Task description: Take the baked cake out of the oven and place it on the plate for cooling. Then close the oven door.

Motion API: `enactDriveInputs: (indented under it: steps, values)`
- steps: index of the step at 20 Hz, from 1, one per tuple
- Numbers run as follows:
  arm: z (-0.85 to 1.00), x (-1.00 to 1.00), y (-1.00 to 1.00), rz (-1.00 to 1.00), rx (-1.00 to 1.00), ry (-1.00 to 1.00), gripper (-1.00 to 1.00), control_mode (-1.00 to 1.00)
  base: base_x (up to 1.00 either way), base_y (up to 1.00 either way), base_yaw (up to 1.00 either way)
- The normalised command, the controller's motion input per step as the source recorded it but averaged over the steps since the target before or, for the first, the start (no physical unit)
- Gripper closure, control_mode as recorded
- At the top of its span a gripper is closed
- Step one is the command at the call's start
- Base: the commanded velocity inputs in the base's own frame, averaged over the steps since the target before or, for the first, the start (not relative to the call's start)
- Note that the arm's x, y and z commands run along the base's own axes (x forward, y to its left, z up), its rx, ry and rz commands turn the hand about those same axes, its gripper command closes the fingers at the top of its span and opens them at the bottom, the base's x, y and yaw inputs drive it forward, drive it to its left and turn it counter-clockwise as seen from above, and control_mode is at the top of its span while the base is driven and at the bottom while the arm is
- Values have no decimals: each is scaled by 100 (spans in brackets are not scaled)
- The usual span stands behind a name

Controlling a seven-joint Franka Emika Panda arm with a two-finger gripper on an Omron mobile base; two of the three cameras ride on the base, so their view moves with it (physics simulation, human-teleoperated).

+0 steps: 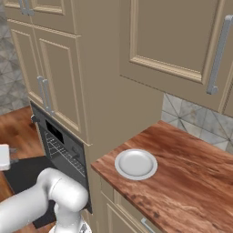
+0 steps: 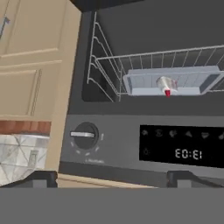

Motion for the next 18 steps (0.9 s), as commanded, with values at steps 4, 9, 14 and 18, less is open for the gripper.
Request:
enactDriveInputs:
  steps: [4,9,14,18]
  values:
    - [-20,-4,-10,-10,0,28,-100,-100,0,0,0]
    - [-7,0,-26,-5,-2,41,-100,-100,0,0,0]
    - [0,0,-56,-1,-10,39,-100,-100,0,0,0]
    - [0,-11,-64,0,-18,29,-100,-100,0,0,0]
